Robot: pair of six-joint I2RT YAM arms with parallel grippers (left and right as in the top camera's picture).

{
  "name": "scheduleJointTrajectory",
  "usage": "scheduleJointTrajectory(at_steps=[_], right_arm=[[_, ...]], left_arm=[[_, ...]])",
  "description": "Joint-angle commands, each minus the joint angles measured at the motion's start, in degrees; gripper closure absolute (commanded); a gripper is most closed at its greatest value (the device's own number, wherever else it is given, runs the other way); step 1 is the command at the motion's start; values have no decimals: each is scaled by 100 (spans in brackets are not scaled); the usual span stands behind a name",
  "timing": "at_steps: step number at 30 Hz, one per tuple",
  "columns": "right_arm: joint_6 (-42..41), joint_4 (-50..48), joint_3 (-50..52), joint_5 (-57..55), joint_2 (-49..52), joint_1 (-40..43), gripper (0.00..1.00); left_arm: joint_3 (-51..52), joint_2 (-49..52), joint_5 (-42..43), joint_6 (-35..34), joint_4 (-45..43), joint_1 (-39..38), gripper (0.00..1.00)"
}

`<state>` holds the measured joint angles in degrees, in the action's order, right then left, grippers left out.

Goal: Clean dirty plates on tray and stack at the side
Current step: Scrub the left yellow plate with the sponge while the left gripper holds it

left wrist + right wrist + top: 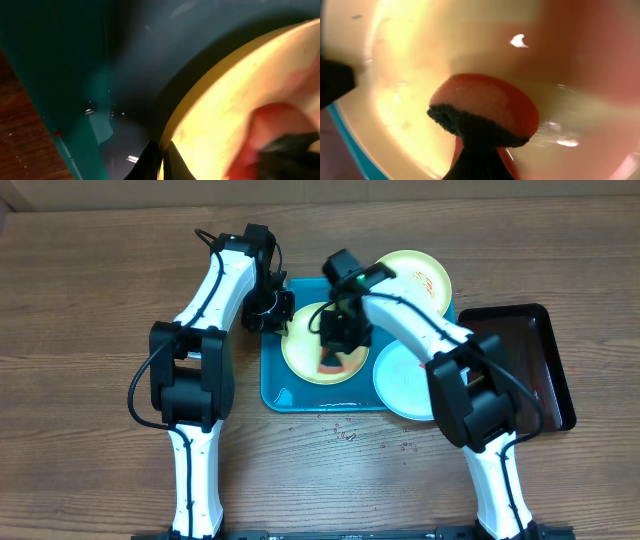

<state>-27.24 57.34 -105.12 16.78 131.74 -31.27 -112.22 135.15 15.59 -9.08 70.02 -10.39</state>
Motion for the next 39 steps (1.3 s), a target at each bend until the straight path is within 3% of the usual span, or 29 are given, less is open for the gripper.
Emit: scheduleJointTrajectory(at_steps=[1, 14, 21, 29, 33, 39], right_arm=[[-319, -404, 251, 240, 44, -125, 96], [-623, -1834, 291, -765, 44, -44, 96], [-557, -1279, 291, 170, 44, -177, 96], [-72, -317, 262, -321, 44, 334, 96], [208, -273, 262, -323, 44, 608, 96], [208, -332, 264, -321, 44, 673, 96]], left_arm=[[-42, 50, 52, -188, 0, 24, 96], [-42, 48, 52, -181, 70, 24, 96], [-42, 50, 55, -166, 90, 24, 96], [-42, 48, 52, -153, 76, 24, 96], [-39, 50, 57, 219, 61, -15, 96], [201, 50, 52, 479, -76, -173, 80]])
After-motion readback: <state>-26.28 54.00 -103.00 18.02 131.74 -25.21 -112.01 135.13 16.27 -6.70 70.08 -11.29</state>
